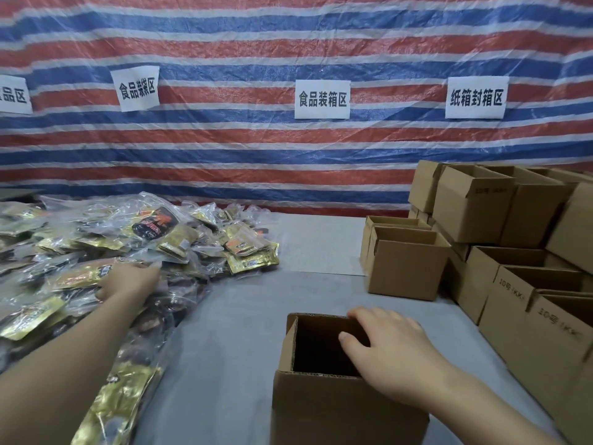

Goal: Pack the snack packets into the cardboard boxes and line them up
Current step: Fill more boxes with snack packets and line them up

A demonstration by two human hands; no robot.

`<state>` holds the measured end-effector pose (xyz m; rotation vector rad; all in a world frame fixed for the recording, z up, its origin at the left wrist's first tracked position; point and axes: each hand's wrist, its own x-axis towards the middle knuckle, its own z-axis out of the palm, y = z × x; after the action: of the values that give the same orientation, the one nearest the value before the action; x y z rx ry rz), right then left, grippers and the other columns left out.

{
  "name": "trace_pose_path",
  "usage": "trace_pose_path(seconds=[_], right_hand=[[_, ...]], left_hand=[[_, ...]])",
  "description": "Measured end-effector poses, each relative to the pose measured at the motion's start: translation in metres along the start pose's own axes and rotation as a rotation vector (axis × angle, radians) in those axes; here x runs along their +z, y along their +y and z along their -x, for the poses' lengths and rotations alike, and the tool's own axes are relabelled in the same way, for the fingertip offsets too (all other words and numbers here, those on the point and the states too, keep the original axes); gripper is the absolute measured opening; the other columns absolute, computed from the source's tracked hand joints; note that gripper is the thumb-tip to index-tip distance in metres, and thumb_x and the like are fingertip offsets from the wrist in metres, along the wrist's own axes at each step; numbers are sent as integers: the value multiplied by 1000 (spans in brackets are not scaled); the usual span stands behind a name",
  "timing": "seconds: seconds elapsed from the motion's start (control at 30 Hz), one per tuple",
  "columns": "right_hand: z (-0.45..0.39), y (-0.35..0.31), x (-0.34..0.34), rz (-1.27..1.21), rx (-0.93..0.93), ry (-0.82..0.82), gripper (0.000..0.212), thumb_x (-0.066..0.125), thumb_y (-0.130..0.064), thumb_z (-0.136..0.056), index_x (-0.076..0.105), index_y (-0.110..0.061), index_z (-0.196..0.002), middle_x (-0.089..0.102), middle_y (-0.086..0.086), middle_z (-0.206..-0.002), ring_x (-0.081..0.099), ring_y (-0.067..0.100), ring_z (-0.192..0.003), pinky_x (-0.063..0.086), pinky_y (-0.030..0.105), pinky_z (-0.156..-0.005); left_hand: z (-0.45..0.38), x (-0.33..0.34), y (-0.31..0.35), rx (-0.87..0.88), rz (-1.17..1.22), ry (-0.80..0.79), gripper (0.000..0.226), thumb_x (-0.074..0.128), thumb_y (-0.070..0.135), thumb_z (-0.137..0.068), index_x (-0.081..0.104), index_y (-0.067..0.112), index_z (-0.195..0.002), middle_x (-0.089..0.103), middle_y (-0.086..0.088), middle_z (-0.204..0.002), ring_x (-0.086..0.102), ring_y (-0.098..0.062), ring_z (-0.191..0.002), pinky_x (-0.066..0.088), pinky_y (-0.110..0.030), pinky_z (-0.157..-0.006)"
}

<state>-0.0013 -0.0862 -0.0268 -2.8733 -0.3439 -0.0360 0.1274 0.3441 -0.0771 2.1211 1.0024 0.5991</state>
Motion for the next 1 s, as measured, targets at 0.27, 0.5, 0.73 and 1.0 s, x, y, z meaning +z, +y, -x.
trace_pose_path(seconds=[0.27,0.5,0.73,1.0], right_hand=[[-2,0,3,4,0,2,49,34,-59,-101,41,-36,-144,52,-12,-139,44,14,-127,33,39,-110],[2,-1,-1,-2,7,-12,51,34,-59,-101,39,-36,-147,50,-12,-142,43,14,-130,32,39,-112],[-1,-4,-8,16,0,-60,67,36,-70,-96,31,-34,-152,44,-7,-151,40,18,-137,31,41,-115],[-34,-42,-49,-282,-297,447,132,70,-82,-63,-19,-41,-153,-6,-18,-165,-12,-5,-145,-2,41,-121]], left_hand=[[18,-41,52,351,114,273,28,40,34,-105,47,15,-86,54,-7,-74,47,-21,-62,41,-37,-62],[51,-72,104,606,171,322,24,32,28,-106,44,12,-93,50,-3,-69,43,-17,-57,27,-32,-48],[115,-78,160,574,531,62,27,36,31,-106,49,17,-88,58,-4,-87,59,-21,-74,51,-35,-61],[210,-82,229,671,845,-251,29,40,36,-105,51,15,-89,69,-6,-80,67,-11,-58,55,-27,-56]])
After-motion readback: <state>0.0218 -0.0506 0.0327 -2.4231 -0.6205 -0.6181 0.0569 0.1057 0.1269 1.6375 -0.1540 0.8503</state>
